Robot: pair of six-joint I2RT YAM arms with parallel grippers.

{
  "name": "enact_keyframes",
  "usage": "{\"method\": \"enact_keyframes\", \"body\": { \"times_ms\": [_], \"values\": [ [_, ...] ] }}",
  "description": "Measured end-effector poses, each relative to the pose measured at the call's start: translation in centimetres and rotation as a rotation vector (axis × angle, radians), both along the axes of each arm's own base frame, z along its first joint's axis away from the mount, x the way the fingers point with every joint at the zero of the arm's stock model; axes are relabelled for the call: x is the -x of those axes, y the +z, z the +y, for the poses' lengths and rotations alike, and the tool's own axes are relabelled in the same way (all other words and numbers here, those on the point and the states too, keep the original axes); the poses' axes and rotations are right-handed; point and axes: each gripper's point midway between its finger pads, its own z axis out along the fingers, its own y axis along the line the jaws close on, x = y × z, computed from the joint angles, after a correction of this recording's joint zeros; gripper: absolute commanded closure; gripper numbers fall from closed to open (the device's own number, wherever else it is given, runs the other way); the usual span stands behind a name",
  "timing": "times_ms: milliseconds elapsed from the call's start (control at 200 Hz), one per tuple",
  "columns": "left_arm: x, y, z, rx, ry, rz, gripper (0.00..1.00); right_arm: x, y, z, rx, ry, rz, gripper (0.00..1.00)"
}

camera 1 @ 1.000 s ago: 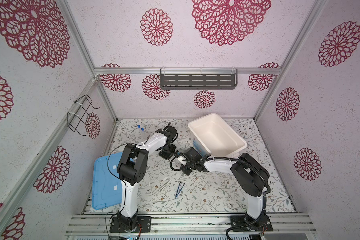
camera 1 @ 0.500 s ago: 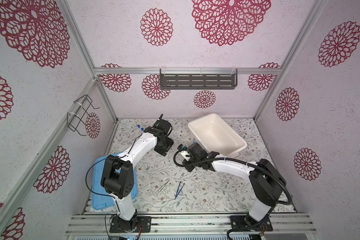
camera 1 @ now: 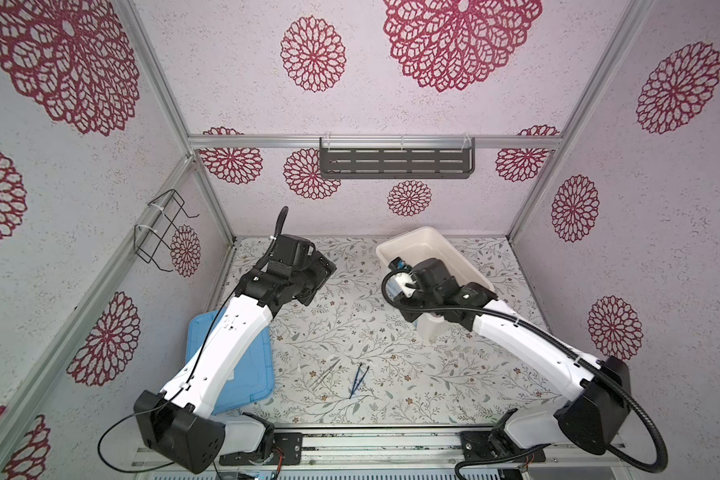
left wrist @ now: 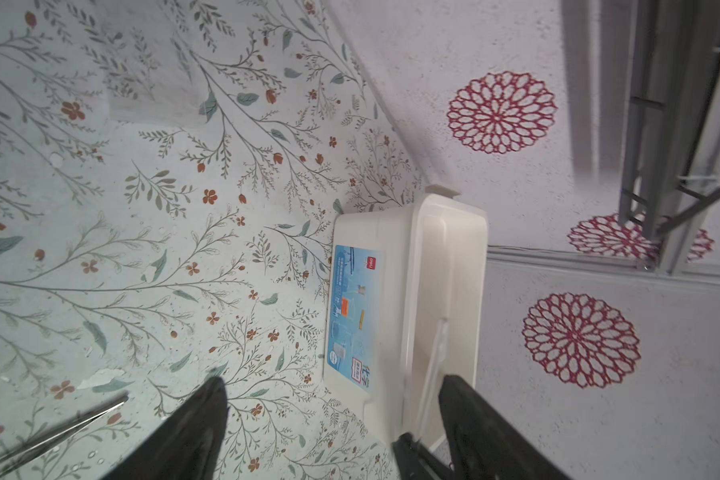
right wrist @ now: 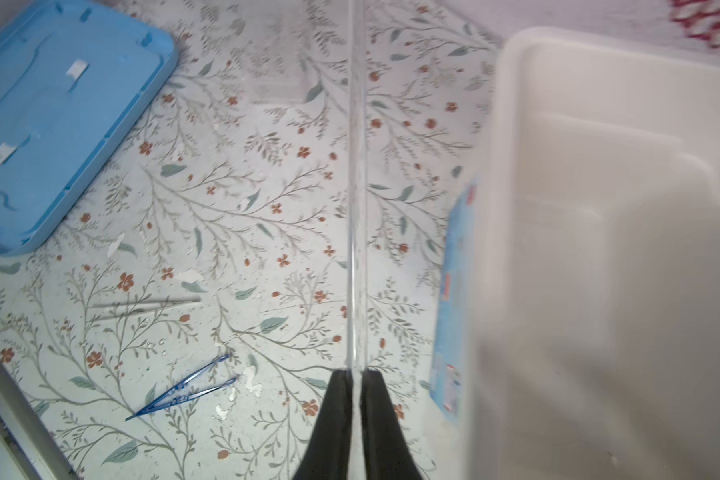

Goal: Organize the chemistry lab equipment
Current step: 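Drop the rod into the tub with the right gripper while the left reaches for tweezers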

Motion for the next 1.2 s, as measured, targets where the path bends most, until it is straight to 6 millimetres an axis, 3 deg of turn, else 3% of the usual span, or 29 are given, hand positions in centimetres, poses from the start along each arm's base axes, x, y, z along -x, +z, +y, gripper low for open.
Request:
{"method": "enact_keyframes", "body": {
  "times_ms": [100,205,275,380,535,691,816,1201],
  "values": [
    [1.1,-0.8,0.2,-0.054,-0.068,-0.018,0.17,-1.4,2.1,-4.2,-0.005,-0.107,-0.008,0.95],
    [2.3,-3.8,-0.2,-0.118,-0.160,0.031,0.19,-2.6,2.6,-7.4,0.009,-0.181,0.011,0.94],
    [3.5,-6.2,-0.5,-0.161,-0.223,0.081,0.19,-3.3,1.9,-9.1,0.028,-0.218,0.043,0.93],
    [5.6,-8.7,-1.1,-0.214,-0.318,0.148,0.20,-4.3,-0.7,-11.0,0.076,-0.251,0.120,0.93],
    [8.2,-11.3,-1.5,-0.271,-0.428,0.228,0.21,-6.0,-5.4,-12.4,0.149,-0.263,0.228,0.93],
    [10.6,-15.4,-1.1,-0.312,-0.493,0.364,0.24,-7.2,-9.4,-13.2,0.205,-0.258,0.311,0.94],
    [11.8,-18.2,-0.9,-0.348,-0.531,0.463,0.23,-8.5,-11.1,-13.4,0.227,-0.250,0.333,0.93],
    [13.4,-22.1,-0.8,-0.386,-0.607,0.611,0.19,-11.7,-16.8,-14.0,0.308,-0.270,0.346,0.90]
  ]
}}
